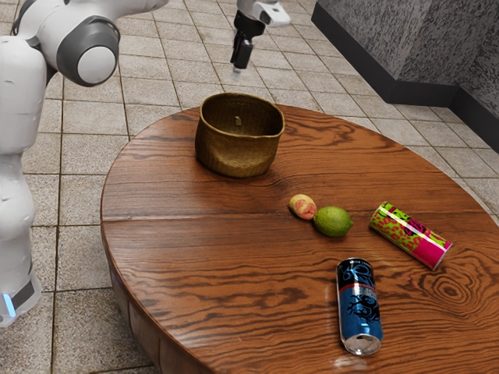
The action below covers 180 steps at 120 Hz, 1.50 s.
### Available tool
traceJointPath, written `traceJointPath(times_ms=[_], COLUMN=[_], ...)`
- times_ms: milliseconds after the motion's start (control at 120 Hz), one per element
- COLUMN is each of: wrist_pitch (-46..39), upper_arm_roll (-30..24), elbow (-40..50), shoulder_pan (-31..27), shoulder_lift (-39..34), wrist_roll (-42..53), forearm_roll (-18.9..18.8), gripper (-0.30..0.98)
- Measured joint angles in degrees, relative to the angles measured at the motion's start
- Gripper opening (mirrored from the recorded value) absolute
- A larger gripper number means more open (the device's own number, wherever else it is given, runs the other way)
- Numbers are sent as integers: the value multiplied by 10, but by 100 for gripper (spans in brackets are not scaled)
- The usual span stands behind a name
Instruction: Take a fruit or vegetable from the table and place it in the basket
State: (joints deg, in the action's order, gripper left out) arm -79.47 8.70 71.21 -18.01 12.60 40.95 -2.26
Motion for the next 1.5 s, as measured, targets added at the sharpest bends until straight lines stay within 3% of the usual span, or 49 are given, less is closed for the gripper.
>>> traceJointPath(times_ms=[442, 558, 600, 767, 858, 1075, 1242, 1350, 1475, 1500], wrist_pitch=[12, 16, 10, -35, -62, -93, -121, -140, -140, -138], upper_arm_roll=[-2, -10, -33, -207, -243, -250, -244, -239, -222, -220], elbow=[-26, -63, -67, -69, -70, -62, -64, -64, -62, -62], shoulder_pan=[-10, 37, 59, 95, 93, 111, 78, 74, 50, 45], shoulder_lift=[-19, -59, -60, 7, 60, 105, 147, 140, 135, 133], wrist_roll=[133, 154, 160, 149, 128, 41, -14, -33, -38, -39], forearm_roll=[7, 9, 11, 14, 31, 70, 70, 49, 50, 65], gripper=[68, 69, 69, 68, 68, 68, 68, 68, 68, 68])
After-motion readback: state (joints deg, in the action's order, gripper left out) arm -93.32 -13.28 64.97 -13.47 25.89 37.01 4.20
